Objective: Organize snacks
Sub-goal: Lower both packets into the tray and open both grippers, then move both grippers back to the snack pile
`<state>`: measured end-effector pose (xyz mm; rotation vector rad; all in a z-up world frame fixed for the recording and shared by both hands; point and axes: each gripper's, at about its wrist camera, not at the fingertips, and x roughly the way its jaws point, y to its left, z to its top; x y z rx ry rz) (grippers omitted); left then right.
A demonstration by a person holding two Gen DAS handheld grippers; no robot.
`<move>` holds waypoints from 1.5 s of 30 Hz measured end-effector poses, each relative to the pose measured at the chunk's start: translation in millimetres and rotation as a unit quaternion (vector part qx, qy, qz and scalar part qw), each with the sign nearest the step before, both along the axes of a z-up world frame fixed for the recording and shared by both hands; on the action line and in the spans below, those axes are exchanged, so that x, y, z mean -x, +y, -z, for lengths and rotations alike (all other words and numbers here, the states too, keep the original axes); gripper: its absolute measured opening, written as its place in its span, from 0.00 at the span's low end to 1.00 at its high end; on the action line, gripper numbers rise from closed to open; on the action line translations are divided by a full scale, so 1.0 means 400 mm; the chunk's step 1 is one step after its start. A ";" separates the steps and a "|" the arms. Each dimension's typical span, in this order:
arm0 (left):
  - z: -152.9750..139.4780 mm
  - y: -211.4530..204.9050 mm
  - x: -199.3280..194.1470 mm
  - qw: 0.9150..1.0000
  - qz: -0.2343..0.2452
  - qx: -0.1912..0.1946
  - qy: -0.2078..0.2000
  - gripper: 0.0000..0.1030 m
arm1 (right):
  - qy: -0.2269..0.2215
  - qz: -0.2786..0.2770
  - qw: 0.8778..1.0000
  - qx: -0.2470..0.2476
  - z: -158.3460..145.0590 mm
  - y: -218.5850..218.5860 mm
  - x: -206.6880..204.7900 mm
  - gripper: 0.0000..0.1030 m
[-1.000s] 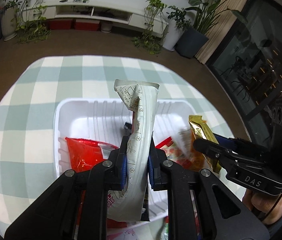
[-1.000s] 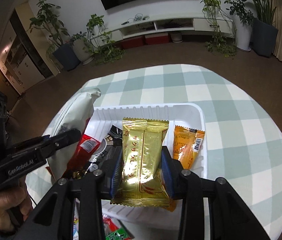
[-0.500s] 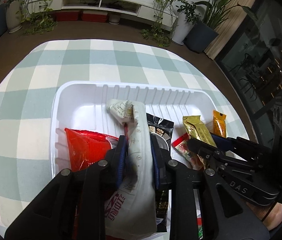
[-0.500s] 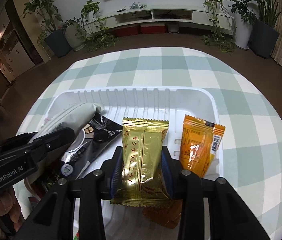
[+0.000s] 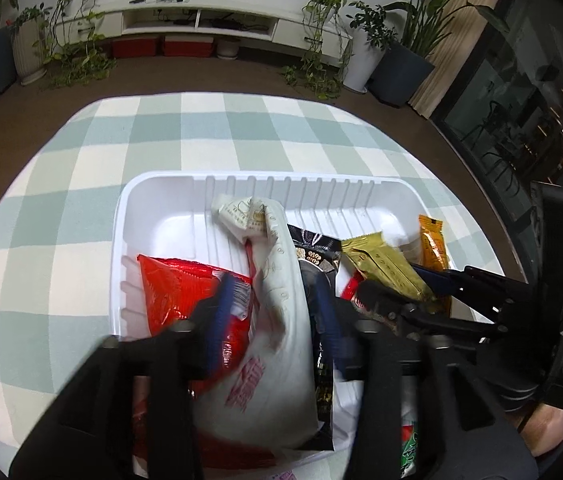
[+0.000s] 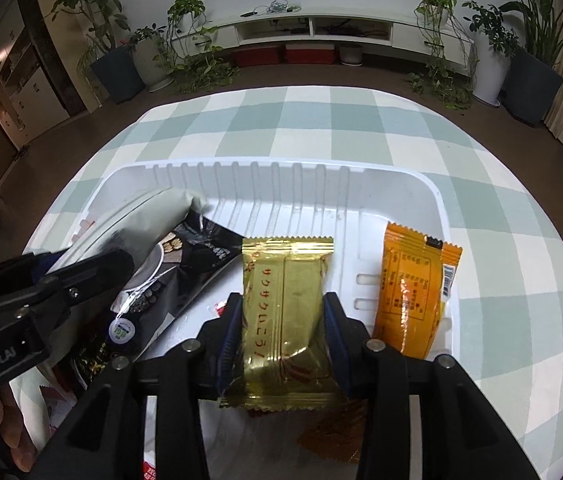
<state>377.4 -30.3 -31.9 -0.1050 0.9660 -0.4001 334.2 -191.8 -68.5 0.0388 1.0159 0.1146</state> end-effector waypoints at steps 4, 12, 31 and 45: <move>-0.028 -0.001 0.021 1.000 -0.001 -0.010 -0.019 0.67 | -0.007 0.000 1.000 0.002 -0.010 0.004 0.009 0.52; -0.101 0.026 0.104 0.999 -0.002 -0.013 -0.048 0.93 | -0.038 0.012 0.999 -0.011 -0.082 -0.019 0.058 0.67; -0.072 0.017 0.654 0.991 0.076 -0.045 -0.099 1.00 | -0.127 0.057 0.975 -0.176 -0.141 -0.141 0.651 1.00; -0.033 -0.072 0.670 0.963 0.216 -0.134 -0.091 1.00 | -0.059 0.089 0.973 -0.206 -0.019 -0.137 0.776 1.00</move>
